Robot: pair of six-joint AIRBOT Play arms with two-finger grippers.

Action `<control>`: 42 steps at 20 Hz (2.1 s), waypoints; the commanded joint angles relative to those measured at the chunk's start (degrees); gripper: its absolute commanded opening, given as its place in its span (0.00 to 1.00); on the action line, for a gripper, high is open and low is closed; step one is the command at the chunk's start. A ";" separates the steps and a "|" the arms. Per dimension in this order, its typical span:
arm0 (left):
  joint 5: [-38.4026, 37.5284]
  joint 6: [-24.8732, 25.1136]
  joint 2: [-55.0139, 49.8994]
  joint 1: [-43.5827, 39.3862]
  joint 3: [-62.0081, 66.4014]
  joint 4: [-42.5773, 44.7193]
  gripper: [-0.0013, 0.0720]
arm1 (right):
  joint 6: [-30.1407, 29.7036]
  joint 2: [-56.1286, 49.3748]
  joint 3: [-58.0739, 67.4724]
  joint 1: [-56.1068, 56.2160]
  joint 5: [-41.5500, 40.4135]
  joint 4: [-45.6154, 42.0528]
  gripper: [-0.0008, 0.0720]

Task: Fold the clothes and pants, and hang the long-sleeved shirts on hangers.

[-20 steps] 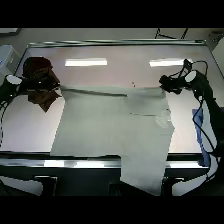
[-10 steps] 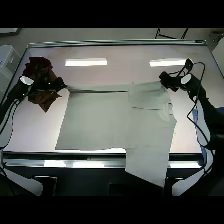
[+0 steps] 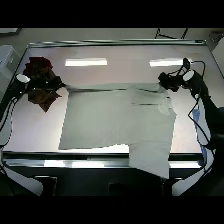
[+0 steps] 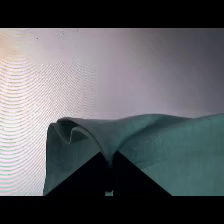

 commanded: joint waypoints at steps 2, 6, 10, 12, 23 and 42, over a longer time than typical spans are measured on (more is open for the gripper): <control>-22.16 2.19 2.84 3.54 1.03 0.76 0.05 | -0.50 5.38 0.76 -4.87 24.85 -1.38 0.08; -35.41 2.10 2.78 3.21 -2.54 9.57 0.05 | -0.68 6.29 -1.16 -5.22 40.74 -10.21 0.08; -35.17 2.14 2.54 2.91 -6.49 11.76 0.05 | 1.11 5.55 -5.70 -5.22 44.24 -12.20 0.08; -34.71 2.08 2.51 2.91 -6.54 12.15 0.05 | 1.22 5.55 -7.58 -5.25 44.70 -12.61 0.08; -31.52 -2.03 -0.52 -0.07 -8.02 12.35 0.08 | 3.48 5.55 -9.42 -5.25 37.33 -10.95 0.12; -22.99 11.80 25.22 11.34 -53.16 10.80 0.68 | -3.50 25.68 -36.33 -18.10 42.27 -15.82 0.78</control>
